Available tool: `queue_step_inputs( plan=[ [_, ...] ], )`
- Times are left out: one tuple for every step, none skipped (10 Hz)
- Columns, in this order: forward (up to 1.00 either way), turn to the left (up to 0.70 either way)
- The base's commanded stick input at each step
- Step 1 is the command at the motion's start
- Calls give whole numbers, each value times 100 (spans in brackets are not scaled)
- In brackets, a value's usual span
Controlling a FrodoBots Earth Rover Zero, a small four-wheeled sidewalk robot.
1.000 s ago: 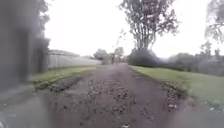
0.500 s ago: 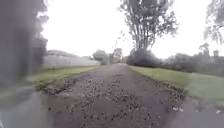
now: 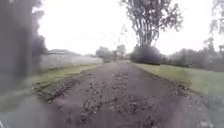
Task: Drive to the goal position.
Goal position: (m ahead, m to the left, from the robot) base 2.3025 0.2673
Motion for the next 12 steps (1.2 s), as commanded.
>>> queue_step_inputs(
  plan=[
    [85, -8],
    [85, 0],
    [85, 0],
    [85, 0],
    [85, 0],
    [85, 0],
    [85, 0],
    [85, 0],
    [85, 0],
    [85, 0],
    [85, 0],
    [85, 0]
  ],
)
